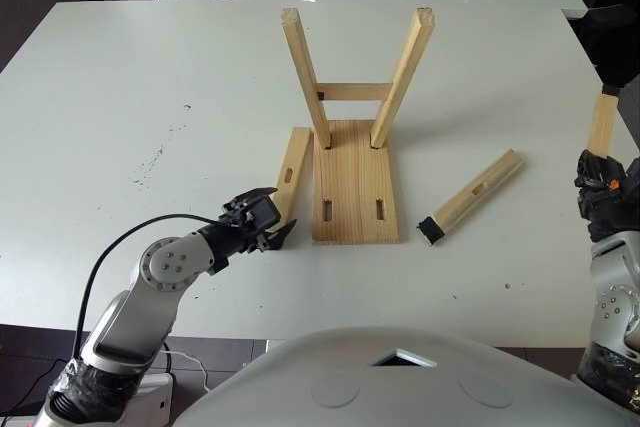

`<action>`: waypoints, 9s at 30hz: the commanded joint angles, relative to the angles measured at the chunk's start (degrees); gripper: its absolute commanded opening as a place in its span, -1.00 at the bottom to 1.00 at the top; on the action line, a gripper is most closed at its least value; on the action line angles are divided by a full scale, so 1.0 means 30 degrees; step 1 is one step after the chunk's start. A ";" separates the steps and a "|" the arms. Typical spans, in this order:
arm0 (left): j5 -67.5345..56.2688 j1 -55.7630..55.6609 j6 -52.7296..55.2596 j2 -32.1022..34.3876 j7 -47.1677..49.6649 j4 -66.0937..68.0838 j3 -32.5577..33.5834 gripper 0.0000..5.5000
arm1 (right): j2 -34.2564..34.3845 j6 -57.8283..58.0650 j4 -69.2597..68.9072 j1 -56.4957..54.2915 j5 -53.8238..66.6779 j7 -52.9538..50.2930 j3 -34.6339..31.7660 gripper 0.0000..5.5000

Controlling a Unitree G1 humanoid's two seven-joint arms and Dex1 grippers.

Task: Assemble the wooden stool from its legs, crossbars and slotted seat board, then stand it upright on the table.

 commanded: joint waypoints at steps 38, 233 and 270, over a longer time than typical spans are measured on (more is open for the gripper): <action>-2.8075 -1.6853 0.9413 -0.3908 -0.0414 0.2498 0.4115 0.64 | -0.8881 0.6785 -0.1051 -1.0738 2.0323 1.2744 0.6181 -0.52; -0.6091 -0.9631 -0.5613 -0.0372 -1.1785 1.3767 -0.2261 -0.17 | -0.9744 -0.1167 -0.1205 -0.3951 0.2962 1.6215 1.0209 -0.15; -1.0463 -0.5339 -0.4640 0.0282 -0.8899 0.9201 0.3687 0.95 | -1.0337 -0.2952 0.1171 -0.5580 0.1941 1.7932 1.0192 -0.15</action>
